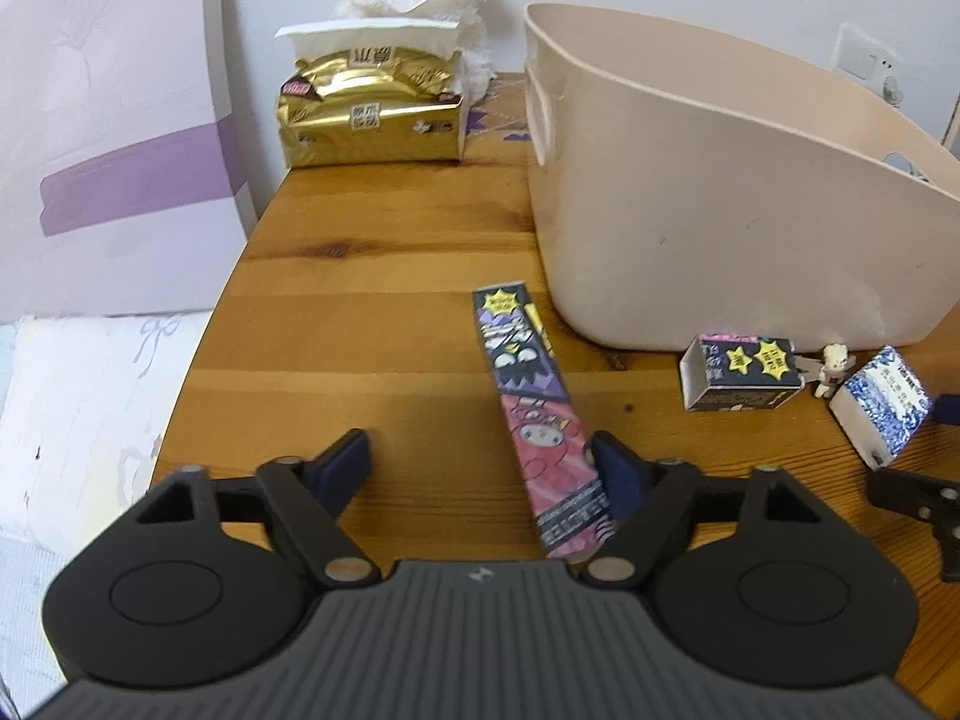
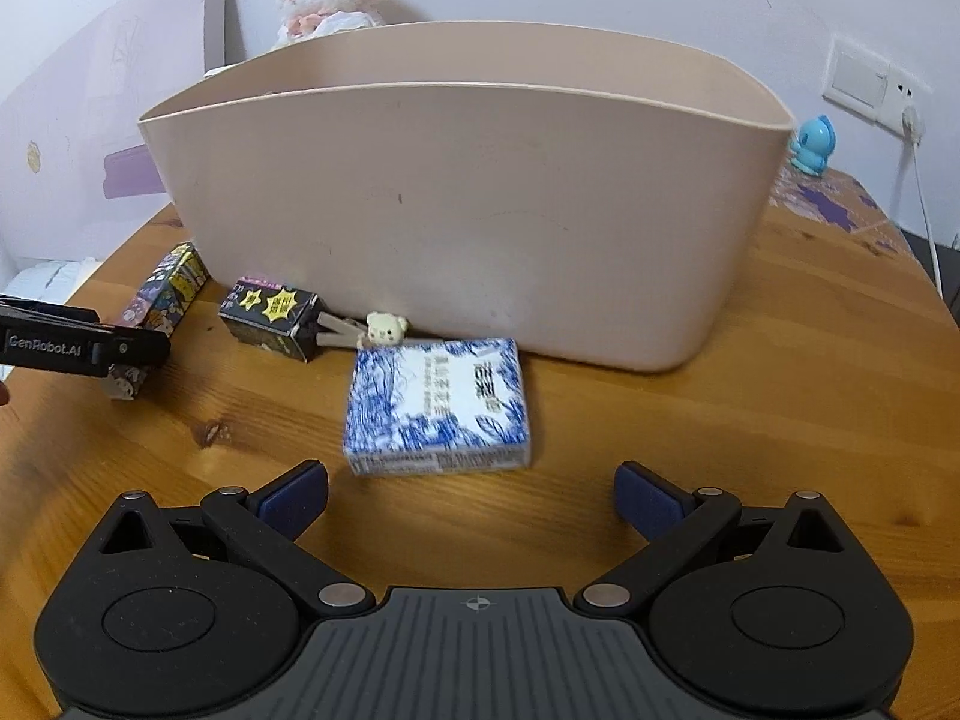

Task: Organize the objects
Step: 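Grasp the long purple-pink box with the left tool while the right grasps the blue-white tissue pack, then lower both held items into the basket and open both tools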

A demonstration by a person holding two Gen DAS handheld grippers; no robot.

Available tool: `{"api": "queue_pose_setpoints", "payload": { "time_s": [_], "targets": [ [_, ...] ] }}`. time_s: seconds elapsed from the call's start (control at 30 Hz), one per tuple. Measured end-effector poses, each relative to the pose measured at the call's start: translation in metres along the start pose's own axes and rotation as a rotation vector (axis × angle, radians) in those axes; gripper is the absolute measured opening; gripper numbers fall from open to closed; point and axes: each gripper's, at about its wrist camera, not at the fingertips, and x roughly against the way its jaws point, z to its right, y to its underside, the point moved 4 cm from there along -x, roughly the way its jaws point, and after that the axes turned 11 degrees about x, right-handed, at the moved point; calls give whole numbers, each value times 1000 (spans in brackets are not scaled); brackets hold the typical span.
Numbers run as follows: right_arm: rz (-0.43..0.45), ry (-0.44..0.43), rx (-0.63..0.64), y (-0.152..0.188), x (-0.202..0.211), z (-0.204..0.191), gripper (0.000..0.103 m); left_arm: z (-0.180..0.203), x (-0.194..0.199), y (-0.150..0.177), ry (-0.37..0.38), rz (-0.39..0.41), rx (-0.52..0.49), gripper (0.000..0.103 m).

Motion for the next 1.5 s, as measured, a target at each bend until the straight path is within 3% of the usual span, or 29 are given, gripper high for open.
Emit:
{"api": "queue_pose_setpoints", "payload": {
  "time_s": [0.07, 0.13, 0.17, 0.2, 0.23, 0.27, 0.3, 0.67, 0.97, 1.2, 1.5],
  "targets": [
    [2, 5, 8, -4, -4, -2, 103, 2, 1, -1, 13, 8, -10, 63],
    [7, 22, 30, -6, -6, -5, 94, 4, 2, -3, 27, 7, -19, 47],
    [18, 27, 39, -8, -5, -6, 85, 4, 2, -5, 33, 4, -19, 33],
    [25, 24, 36, -10, -5, -6, 78, 4, 3, -6, 41, -2, -17, 25],
    [28, 25, 35, -12, -5, -6, 74, 4, 3, -7, 45, -12, -11, 25],
    [34, 24, 34, -12, -4, -6, 62, 4, 3, -7, 46, -15, -13, 25],
    [35, 23, 31, -13, -4, -6, 61, 4, 3, -6, 45, -14, -17, 25],
    [49, 4, 69, -4, 18, -4, 60, 3, 31, 16, 67, 20, -27, 24],
    [143, -6, 100, -8, 73, 4, 60, 7, 76, 21, 93, 94, -58, 24],
    [234, 0, 95, -21, 115, 17, 60, 25, 117, 7, 136, 183, -103, 24],
    [353, 42, 69, -59, 151, 42, 60, 61, 144, -39, 184, 296, -146, 24]
  ]
}}
